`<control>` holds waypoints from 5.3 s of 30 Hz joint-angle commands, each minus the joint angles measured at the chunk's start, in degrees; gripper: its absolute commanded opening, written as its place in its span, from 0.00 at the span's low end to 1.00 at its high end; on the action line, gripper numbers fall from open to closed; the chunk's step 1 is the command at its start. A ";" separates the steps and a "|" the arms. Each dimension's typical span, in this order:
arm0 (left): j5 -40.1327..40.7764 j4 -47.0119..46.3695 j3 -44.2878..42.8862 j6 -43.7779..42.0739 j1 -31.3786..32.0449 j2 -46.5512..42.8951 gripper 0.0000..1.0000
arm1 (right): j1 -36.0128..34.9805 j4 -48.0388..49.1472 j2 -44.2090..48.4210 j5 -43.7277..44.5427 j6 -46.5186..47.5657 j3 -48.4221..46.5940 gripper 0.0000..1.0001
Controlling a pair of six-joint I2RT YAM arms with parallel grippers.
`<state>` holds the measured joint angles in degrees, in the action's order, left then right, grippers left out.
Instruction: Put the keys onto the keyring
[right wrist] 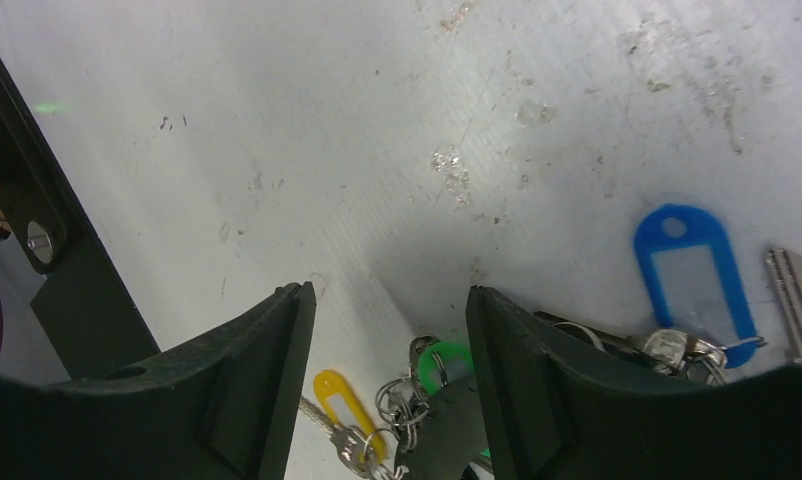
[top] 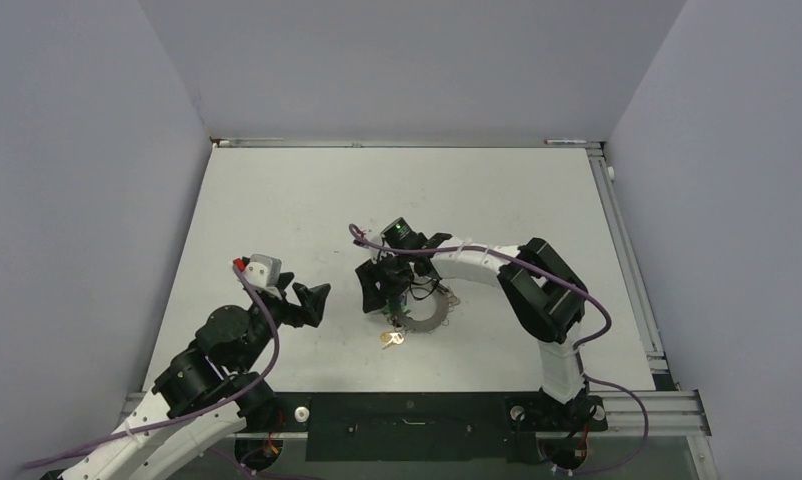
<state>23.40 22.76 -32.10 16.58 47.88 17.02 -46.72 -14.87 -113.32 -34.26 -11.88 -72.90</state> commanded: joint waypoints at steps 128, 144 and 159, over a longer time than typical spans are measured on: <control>-41.77 -60.70 14.63 13.09 -7.90 42.42 0.00 | 7.73 5.90 49.93 15.79 -7.40 22.18 0.58; -39.95 -66.82 18.21 12.51 -7.30 31.36 0.00 | 7.78 17.88 56.73 6.78 -7.42 27.13 0.59; -45.28 -52.12 9.03 12.23 -6.13 19.12 0.00 | 7.78 27.82 58.90 -17.53 -0.50 28.82 0.55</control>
<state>-18.57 -32.38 -15.97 29.39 41.30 39.38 -39.33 7.68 -54.76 -41.60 -16.19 -42.00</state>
